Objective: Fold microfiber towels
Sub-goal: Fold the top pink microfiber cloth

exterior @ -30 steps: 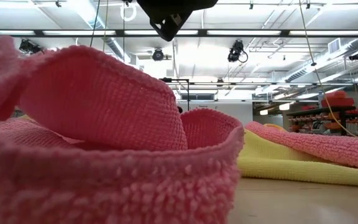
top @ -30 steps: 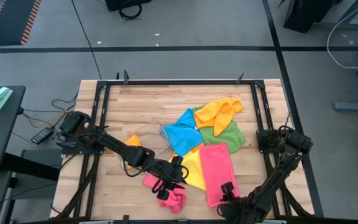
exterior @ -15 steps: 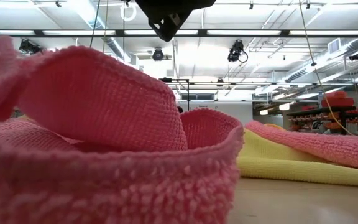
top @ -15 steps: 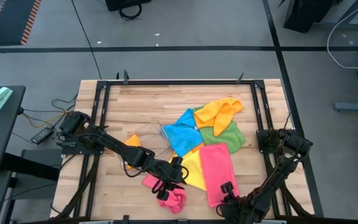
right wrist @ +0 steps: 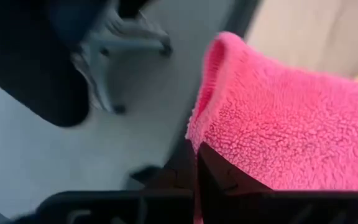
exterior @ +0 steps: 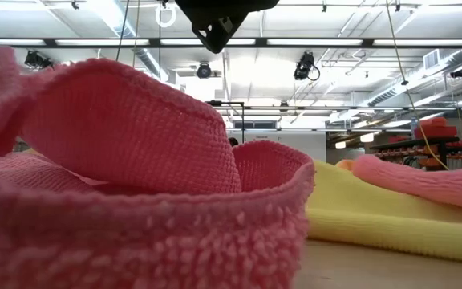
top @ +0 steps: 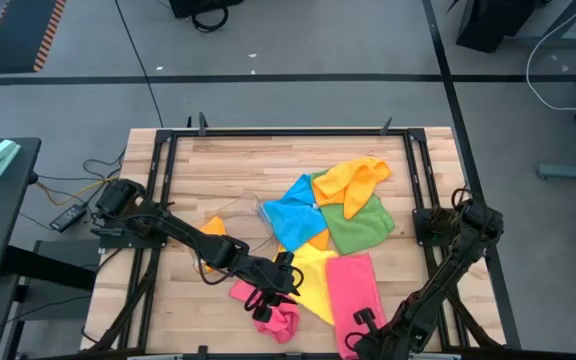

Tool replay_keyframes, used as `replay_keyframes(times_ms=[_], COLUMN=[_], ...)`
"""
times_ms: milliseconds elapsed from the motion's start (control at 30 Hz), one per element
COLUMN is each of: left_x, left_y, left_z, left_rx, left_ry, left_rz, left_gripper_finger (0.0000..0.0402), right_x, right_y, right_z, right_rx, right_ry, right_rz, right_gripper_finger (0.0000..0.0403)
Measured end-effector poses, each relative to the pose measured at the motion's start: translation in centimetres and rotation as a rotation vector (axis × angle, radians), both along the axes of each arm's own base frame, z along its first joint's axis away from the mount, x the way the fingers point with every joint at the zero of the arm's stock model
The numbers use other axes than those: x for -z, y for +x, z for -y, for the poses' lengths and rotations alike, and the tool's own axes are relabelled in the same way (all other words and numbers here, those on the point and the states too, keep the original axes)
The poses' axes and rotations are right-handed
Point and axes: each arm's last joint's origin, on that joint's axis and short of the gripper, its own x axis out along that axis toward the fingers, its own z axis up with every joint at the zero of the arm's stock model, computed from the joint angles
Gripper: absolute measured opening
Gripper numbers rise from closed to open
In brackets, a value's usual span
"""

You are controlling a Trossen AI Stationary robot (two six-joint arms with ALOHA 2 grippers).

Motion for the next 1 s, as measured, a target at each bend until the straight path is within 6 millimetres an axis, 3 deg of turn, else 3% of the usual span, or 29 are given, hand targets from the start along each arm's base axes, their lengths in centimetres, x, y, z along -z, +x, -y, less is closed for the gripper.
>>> replay_keyframes(times_ms=[167,367,533,1000], left_x=[0.0,0.0,0.0,0.2], left_y=[0.0,0.0,0.0,-0.1], left_z=[0.0,0.0,0.0,0.0], left_rx=[0.0,0.0,0.001,0.003], left_ry=[-0.001,0.0,0.0,0.012], left_rz=[0.001,0.002,0.002,-0.019], left_gripper_finger=[0.0107,0.0107,0.0107,0.0107], right_x=[-1.0,-2.1,-3.0,-2.7], right_y=[-0.2,0.2,1.2,4.9], right_z=[0.7,3.3,5.7,12.0], right_rx=[0.033,0.116,0.121,0.126], right_ry=[-0.01,-0.134,-0.21,-0.403], right_rz=[-0.026,-0.047,-0.062,-0.129], right_gripper_finger=[0.0005,0.0004,0.0004,0.0003])
